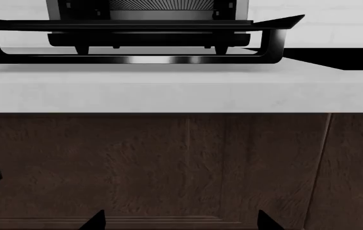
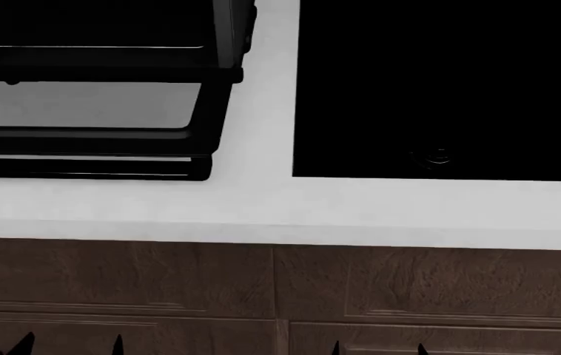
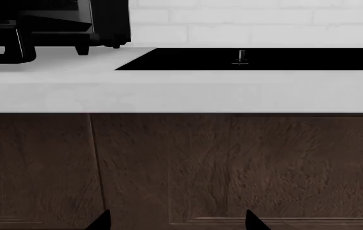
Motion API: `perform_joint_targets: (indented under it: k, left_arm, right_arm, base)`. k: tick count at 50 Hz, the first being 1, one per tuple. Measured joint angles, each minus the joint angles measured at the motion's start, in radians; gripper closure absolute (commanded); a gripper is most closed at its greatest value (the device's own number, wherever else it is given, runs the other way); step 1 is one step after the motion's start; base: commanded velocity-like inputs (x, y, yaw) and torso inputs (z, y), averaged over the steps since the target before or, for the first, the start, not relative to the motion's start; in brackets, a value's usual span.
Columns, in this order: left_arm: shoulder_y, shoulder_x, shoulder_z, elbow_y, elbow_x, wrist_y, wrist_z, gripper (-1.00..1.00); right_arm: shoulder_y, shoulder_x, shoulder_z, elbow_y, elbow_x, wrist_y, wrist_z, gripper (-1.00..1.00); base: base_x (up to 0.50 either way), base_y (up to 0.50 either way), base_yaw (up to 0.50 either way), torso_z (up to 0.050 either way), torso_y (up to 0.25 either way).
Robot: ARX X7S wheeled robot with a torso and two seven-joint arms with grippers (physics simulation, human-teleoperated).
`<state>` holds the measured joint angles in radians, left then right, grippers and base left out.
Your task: Fully slide the toaster oven rack0 out.
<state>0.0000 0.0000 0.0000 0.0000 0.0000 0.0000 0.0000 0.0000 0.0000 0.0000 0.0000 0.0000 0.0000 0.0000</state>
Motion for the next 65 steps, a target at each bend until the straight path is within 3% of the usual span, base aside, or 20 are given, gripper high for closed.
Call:
perform_joint_targets:
  k: [22, 30, 47, 65]
  left_arm:
    - [0.002, -0.040, 0.044, 0.007, -0.039, 0.007, -0.053, -1.00]
    - [0.010, -0.064, 0.060, 0.068, -0.041, -0.065, -0.077, -1.00]
    - [-0.004, -0.139, 0.042, 0.450, -0.119, -0.431, -0.092, -1.00]
    - [-0.297, -0.186, -0.090, 0.767, -0.292, -1.022, -0.097, -1.00]
  right_arm:
    - [-0.001, 0.040, -0.044, -0.006, 0.044, -0.001, 0.053, -1.00]
    - [-0.018, 0.059, -0.055, -0.090, 0.045, 0.072, 0.092, -1.00]
    - [0.020, 0.111, -0.060, -0.503, 0.032, 0.497, 0.152, -1.00]
    - [0.366, 0.181, -0.074, -0.877, 0.055, 1.188, 0.144, -1.00]
  base:
    - [0.00, 0.00, 0.00, 0.000, 0.000]
    - [0.00, 0.00, 0.00, 0.000, 0.000]
    - [0.00, 0.00, 0.00, 0.000, 0.000]
    - [0.00, 0.00, 0.00, 0.000, 0.000]
